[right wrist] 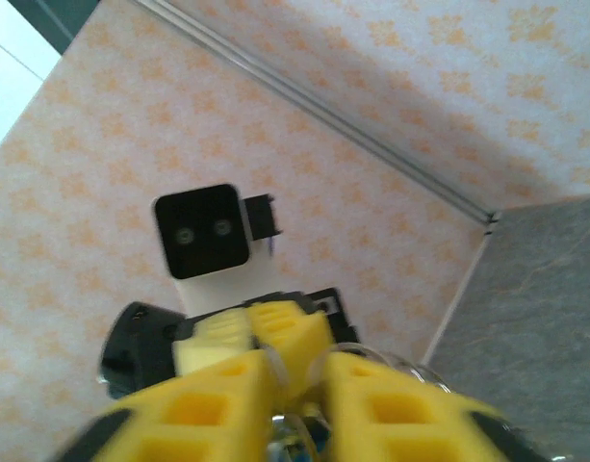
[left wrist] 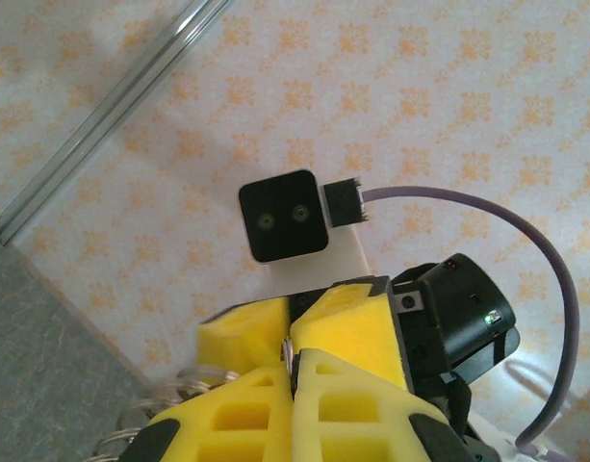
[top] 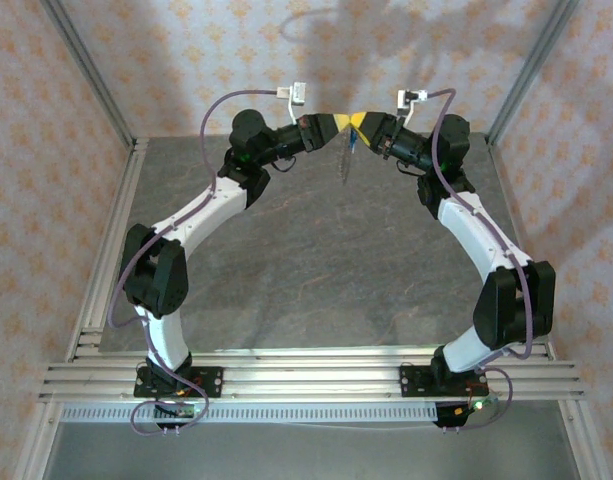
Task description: Put the keys on the keyring
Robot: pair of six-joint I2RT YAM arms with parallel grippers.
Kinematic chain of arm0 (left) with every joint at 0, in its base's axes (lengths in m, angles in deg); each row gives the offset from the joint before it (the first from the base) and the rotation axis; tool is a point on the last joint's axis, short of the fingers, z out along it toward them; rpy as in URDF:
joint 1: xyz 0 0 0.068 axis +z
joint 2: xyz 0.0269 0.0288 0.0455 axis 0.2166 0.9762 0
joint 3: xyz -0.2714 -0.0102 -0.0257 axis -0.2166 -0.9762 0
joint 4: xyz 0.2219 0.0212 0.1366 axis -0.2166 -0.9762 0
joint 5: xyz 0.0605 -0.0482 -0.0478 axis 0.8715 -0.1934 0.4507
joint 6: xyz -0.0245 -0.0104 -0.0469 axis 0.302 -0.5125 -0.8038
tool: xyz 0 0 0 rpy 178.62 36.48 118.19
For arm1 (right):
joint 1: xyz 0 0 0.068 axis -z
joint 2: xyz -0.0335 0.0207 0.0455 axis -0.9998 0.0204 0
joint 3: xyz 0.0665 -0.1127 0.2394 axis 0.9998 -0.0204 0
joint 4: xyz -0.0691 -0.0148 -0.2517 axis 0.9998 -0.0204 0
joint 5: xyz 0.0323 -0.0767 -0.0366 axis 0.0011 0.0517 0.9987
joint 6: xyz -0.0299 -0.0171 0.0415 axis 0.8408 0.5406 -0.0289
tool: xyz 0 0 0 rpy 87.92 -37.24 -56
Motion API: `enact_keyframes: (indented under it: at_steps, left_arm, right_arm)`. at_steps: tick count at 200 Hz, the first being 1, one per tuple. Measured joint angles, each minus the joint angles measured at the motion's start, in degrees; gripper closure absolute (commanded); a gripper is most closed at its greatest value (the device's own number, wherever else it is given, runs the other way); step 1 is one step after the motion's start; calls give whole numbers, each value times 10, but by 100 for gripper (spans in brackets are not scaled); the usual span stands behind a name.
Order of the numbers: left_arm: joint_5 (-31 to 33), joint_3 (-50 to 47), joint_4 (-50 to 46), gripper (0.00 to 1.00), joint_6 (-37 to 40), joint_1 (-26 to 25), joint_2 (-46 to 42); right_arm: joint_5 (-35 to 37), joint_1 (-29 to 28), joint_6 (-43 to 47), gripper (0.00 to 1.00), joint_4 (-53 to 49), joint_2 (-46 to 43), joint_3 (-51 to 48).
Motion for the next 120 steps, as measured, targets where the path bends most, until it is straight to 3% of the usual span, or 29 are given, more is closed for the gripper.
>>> enact_keyframes:
  at_steps: [23, 70, 120]
  left_arm:
    - [26, -16, 5, 100, -1, -7, -7]
    - [68, -50, 65, 100, -36, -3, -7]
    - [106, -57, 193, 100, -113, 11, -7]
  right_arm:
    - [9, 14, -1, 53, -18, -7, -3]
    - [77, 42, 15, 51, -50, -76, -23]
    - [211, -24, 144, 51, -158, -143, -45]
